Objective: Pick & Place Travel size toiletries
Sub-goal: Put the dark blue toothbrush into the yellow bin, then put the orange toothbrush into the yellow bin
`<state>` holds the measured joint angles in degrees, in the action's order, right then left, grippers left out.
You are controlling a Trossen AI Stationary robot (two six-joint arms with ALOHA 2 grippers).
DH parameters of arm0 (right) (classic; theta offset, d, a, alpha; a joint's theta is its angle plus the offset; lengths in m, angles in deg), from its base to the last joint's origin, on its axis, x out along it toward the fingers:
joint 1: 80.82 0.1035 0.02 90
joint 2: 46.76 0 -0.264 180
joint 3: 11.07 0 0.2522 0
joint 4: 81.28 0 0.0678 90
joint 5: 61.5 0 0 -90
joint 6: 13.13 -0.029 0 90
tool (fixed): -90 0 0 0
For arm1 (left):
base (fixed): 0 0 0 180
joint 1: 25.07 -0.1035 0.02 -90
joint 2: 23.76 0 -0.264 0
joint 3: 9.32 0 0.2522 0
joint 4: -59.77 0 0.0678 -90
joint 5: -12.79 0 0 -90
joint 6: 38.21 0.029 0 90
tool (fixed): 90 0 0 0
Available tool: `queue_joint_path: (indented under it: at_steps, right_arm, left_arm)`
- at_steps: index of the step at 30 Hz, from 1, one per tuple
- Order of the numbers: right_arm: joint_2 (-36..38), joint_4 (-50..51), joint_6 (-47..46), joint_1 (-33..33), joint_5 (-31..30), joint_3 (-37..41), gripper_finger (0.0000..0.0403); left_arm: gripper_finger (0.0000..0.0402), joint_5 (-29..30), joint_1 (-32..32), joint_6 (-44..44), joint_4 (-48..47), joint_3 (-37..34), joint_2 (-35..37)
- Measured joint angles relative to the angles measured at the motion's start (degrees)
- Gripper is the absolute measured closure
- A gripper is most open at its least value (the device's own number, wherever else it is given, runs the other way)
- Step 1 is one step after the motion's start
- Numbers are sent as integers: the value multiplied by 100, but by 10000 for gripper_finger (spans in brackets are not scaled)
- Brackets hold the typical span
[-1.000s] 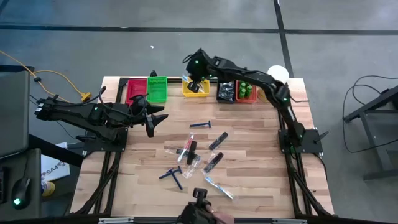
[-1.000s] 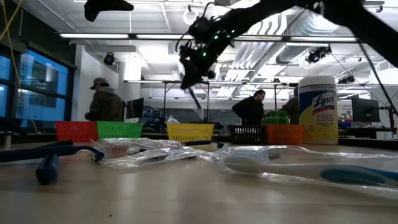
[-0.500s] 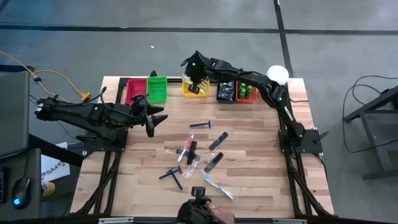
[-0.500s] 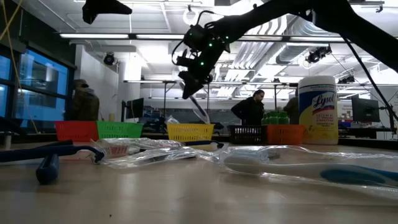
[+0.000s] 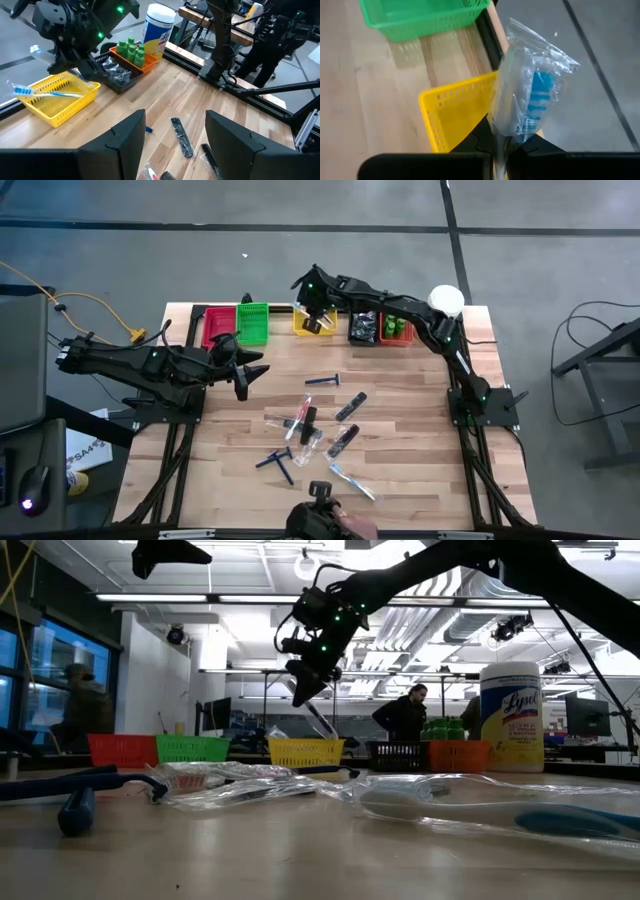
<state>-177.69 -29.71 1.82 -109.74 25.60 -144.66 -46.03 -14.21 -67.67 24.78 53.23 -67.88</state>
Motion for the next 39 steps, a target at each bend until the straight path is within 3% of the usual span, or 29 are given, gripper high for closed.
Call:
queue_joint_path:
  at_steps: [10,23,30,34,39]
  right_arm:
    - [0,446,-167,-77,168,0,390]
    - [0,586,-217,-81,153,0,297]
    - [353,1280,-1025,-139,419,0,280]
    - [709,1777,-1452,-152,792,0,283]
    - [1235,2263,-1813,-20,834,0,286]
  left_arm:
    - [204,-2,0,20,2,0,0]
    - [204,-9,0,33,4,0,0]
    - [204,-9,0,-105,-19,0,0]
    - [204,-7,0,-653,-382,0,2]
    - [204,-4,0,-1442,-907,-1,-125]
